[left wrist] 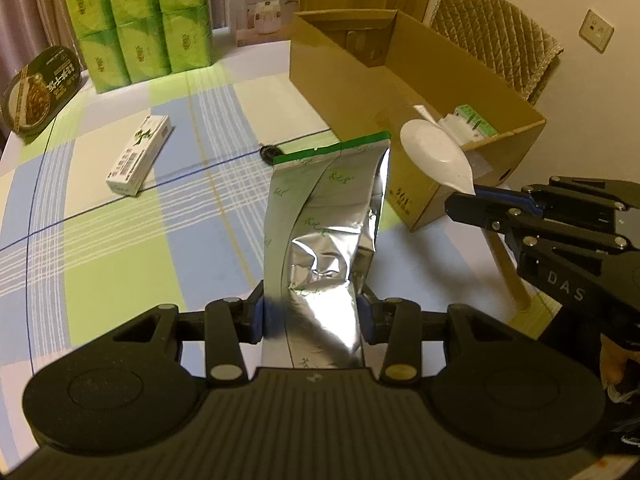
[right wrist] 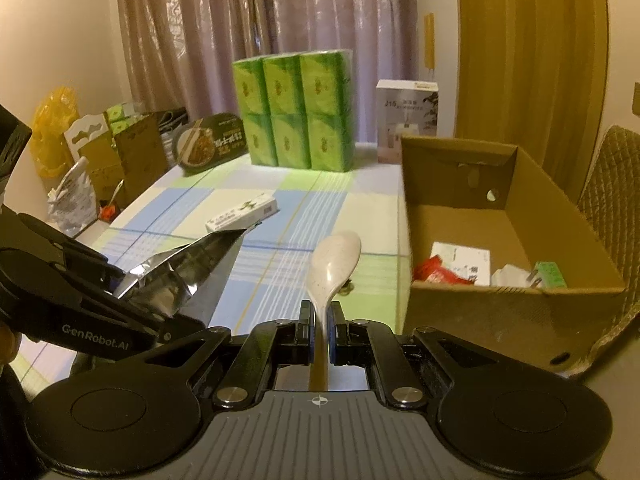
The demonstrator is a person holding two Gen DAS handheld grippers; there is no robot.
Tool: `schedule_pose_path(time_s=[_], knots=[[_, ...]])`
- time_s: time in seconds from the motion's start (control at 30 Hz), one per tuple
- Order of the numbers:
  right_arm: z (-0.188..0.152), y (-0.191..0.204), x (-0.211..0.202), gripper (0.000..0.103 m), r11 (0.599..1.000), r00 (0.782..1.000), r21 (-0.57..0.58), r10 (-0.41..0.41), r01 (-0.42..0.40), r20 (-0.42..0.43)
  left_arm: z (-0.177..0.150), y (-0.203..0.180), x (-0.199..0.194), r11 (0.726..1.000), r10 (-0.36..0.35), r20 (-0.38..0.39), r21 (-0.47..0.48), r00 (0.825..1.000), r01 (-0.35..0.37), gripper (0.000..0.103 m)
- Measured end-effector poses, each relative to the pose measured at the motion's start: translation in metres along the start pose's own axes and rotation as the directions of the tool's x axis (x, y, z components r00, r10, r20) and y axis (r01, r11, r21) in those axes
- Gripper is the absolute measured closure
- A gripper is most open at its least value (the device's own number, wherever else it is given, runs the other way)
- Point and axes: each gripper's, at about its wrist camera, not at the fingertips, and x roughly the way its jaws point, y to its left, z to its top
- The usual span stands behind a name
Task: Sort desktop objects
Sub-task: 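Carry the foil bag and white spoon over the cardboard box with both tools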
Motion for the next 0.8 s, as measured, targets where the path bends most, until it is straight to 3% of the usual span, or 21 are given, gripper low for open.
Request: schedule_pose_path(time_s=[0.8], knots=[[0.043,-0.059,-0.024,0.100,0.997,0.992,0.027,-0.079,0.077,0.095,0.060,-0.051,-0.002,0.996,-0.065,0.056,0.061,0.996,0.062,0.065]])
